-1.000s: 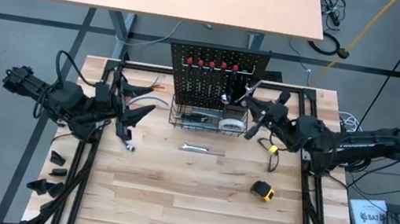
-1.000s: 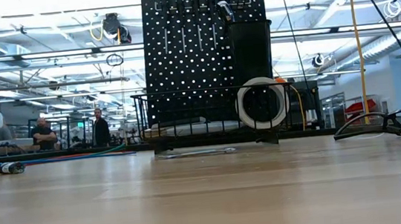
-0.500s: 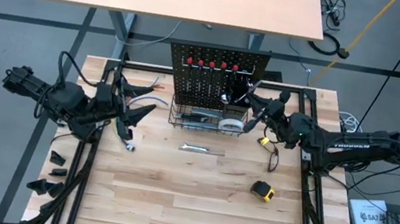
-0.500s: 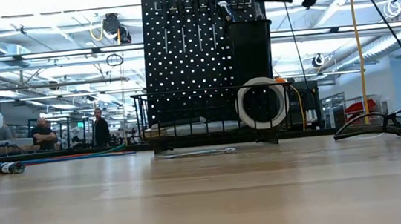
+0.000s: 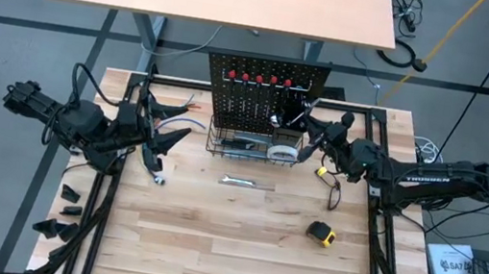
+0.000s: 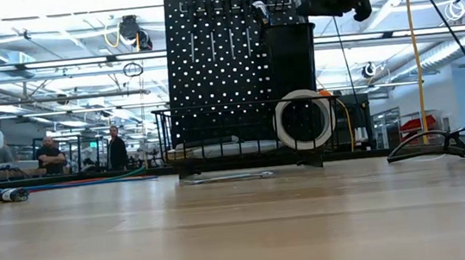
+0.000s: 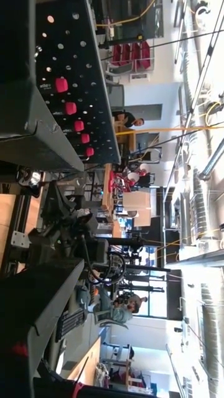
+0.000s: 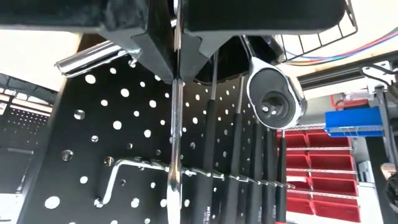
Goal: Hang tools onto peg board
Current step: Put the wrench into the pegboard bin
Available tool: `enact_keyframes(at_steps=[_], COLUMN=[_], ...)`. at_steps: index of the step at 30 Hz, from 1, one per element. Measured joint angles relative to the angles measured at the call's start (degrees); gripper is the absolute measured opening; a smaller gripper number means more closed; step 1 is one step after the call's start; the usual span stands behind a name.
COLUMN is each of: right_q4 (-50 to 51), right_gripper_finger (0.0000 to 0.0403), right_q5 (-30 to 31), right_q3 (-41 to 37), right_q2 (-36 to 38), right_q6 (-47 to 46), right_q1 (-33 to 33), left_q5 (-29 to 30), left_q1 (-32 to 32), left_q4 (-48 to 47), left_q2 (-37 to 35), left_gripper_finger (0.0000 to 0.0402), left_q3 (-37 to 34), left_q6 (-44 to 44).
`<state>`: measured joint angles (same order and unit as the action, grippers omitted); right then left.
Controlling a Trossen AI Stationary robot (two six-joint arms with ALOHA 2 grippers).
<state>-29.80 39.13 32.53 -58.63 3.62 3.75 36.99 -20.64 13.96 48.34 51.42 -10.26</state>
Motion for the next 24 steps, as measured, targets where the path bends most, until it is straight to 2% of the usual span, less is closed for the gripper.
enact_keyframes(at_steps=[3, 8, 13, 20, 24], right_q4=[0.1, 2.0, 3.9, 2.3, 2.1], right_gripper_finger=[0.0017, 0.0069, 0.0104, 0.0131, 0.0136], right_q5=[-0.2, -0.2, -0.2, -0.3, -0.8], right_q3=[0.0, 0.0, 0.0, 0.3, 3.4], right_q2=[0.0, 0.0, 0.0, 0.0, 0.0], right_q6=[0.0, -2.2, -4.7, -4.6, -4.2], right_q1=[0.0, 0.0, 0.0, -0.1, -0.2], left_q5=[0.0, 0.0, 0.0, 0.0, 0.0], left_q1=[0.0, 0.0, 0.0, 0.0, 0.0], left_q4=[0.0, 0.0, 0.0, 0.0, -0.9], left_q2=[0.0, 0.0, 0.0, 0.0, 0.0], left_gripper_finger=[0.0237, 0.0237, 0.0237, 0.0237, 0.0237], left_q3=[0.0, 0.0, 0.0, 0.0, 0.0], left_q6=[0.0, 0.0, 0.0, 0.0, 1.0])
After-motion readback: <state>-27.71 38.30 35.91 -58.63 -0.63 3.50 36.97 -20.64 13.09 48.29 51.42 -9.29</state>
